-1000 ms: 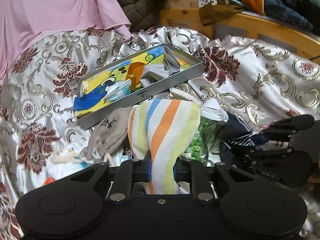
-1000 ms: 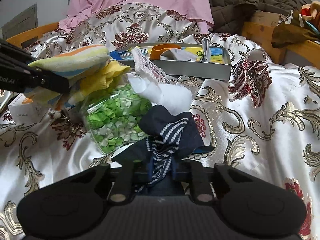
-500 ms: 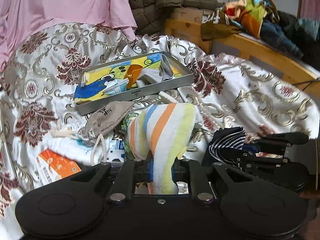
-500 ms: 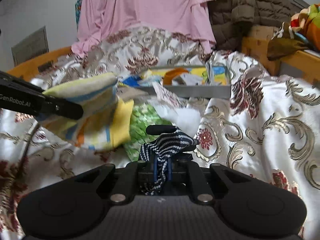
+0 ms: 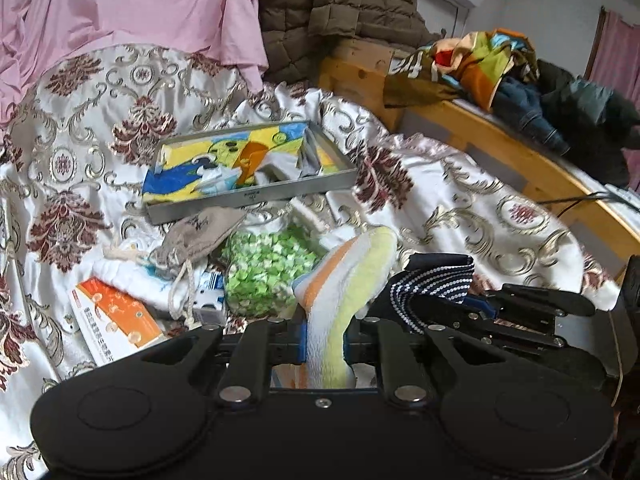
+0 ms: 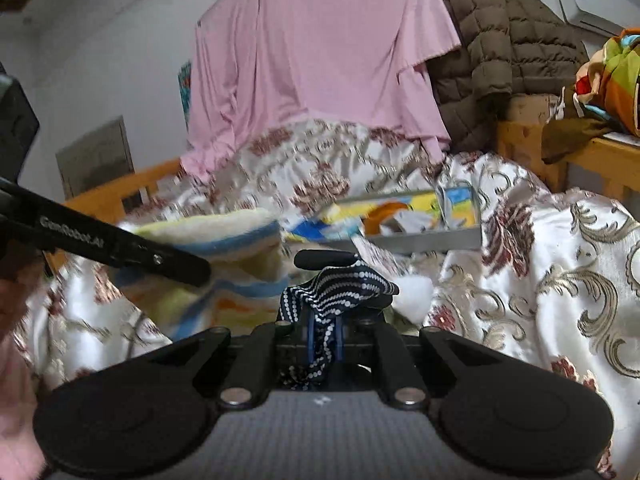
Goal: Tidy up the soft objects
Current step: 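Carry the striped towel and navy cloth over the painted tray and release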
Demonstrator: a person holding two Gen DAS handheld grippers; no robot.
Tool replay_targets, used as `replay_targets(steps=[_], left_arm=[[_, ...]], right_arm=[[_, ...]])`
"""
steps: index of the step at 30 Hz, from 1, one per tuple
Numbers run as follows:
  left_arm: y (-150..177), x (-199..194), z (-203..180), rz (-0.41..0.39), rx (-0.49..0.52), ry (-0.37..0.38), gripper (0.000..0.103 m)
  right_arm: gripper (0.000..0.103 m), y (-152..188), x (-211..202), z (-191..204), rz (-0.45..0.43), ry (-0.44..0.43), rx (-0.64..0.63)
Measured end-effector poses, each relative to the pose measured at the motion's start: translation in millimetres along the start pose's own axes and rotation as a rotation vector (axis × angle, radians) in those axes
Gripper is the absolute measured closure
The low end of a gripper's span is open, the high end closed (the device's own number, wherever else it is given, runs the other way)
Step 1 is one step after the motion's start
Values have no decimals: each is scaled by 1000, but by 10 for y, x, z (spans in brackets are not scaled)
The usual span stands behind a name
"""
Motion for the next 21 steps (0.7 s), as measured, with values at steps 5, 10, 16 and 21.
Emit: replay_targets(steps=[5,10,16,21], left_arm=[[-161,-117,-44,-44,-2,20,88],[-360,-136,-48,-83,-10,40,88],[-634,-57,15,-115,-9,58,88],[-969,118,163,-138,-5,66,88]], right_arm=[[92,-121,-84,1,-74,-21,15],[92,-207,-131,-32,-124,-67,71],[92,-418,-98,-197,-160,-69,115],[92,-768,171,-394,-146,-38,100]])
Point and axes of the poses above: each gripper's, at about its wrist camera, not at the fingertips, and x roughly the way its jaws point, z to its left, y to its underside, the point moved 7 cm from there along x, roughly the way its jaws point, and after that the axes turned 2 degrees about x, right-handed, at the moved point
